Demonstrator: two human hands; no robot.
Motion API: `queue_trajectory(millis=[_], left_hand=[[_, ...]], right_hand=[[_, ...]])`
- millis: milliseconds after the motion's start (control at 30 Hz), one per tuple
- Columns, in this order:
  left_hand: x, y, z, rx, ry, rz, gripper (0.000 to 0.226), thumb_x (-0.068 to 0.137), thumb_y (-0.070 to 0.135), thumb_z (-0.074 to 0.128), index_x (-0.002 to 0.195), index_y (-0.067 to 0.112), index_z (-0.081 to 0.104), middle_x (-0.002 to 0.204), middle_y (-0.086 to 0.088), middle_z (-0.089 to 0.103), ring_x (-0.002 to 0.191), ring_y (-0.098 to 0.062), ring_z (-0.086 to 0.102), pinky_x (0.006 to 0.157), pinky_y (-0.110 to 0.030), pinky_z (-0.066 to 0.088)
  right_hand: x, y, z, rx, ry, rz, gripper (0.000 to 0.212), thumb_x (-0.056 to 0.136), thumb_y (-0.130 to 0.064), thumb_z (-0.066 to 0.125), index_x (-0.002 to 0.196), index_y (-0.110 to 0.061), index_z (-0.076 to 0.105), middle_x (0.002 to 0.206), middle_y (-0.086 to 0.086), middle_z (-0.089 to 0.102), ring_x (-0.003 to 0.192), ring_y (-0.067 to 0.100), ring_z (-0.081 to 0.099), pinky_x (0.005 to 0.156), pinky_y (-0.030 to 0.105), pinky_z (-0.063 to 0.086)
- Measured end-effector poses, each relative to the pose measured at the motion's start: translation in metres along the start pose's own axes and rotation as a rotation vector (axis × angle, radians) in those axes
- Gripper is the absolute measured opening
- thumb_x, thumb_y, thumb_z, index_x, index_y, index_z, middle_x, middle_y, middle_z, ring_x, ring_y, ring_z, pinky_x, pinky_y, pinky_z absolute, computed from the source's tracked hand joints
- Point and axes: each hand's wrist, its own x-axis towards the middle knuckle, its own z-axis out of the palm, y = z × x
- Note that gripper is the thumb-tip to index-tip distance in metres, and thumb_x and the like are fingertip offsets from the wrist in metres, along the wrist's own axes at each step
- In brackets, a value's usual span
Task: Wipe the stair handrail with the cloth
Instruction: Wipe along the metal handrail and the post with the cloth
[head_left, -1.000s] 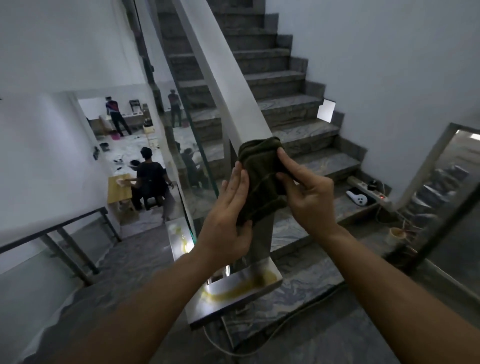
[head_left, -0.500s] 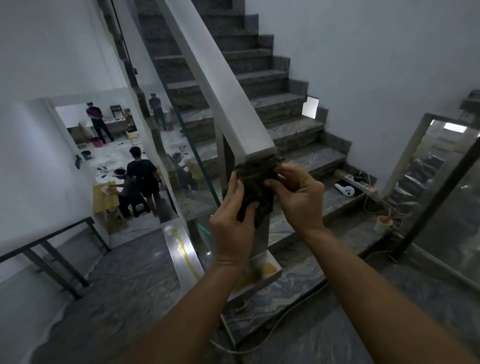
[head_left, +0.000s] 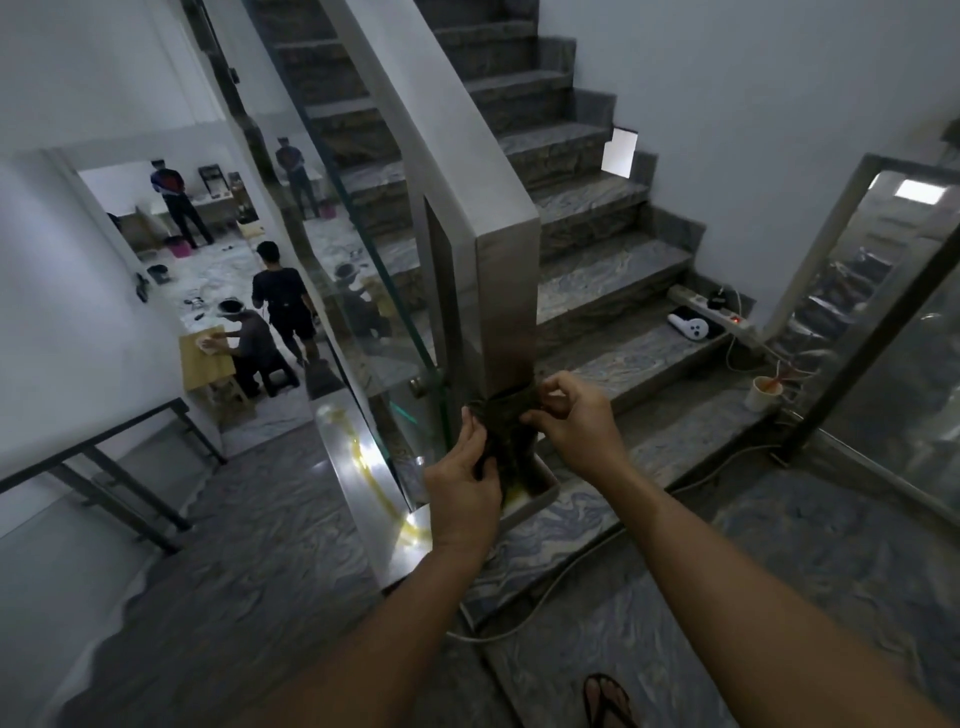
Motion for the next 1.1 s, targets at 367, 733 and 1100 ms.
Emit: queue_trajectory(millis=[367,733,1100], left_hand=[[-0.011,-0.005,0.005,0.795,-0.483,-0.052,0.06,0.09,-0.001,0.048,0.146,-0.001,0.026,0.157,-0.021,0.018,0.143,-0.034,0.022,0.115,-0.037,0.024],[-0.031,-0.017,-0.021,0.938,-0.612,-0.014,0.069,0.094,0.017,0.041,0.15,0.0,0.004,0.159,-0.022,0.0,0.147,-0.035,-0.004,0.119,-0.044,-0.002],[-0.06,-0.018,-0.044,0.95,-0.493,-0.039,0.07,0.089,0.036,0.018,0.15,0.003,0.007,0.16,-0.017,0.004,0.148,-0.033,0.0,0.119,-0.045,0.001]], right_hand=[[-0.014,0.023,0.022,-0.527,-0.118,0.047,0.025,0.089,-0.004,0.051,0.107,-0.003,0.069,0.096,0.017,0.069,0.084,0.027,0.063,0.07,0.025,0.042],[-0.054,0.032,0.015,-0.822,-0.32,-0.175,0.042,0.086,-0.014,0.039,0.117,0.0,0.062,0.121,0.022,0.057,0.11,0.04,0.053,0.088,0.047,0.052],[-0.082,0.012,0.035,-0.89,-0.365,-0.104,0.053,0.091,-0.017,0.029,0.138,0.003,0.04,0.153,0.022,0.033,0.145,0.032,0.025,0.119,0.042,0.015]])
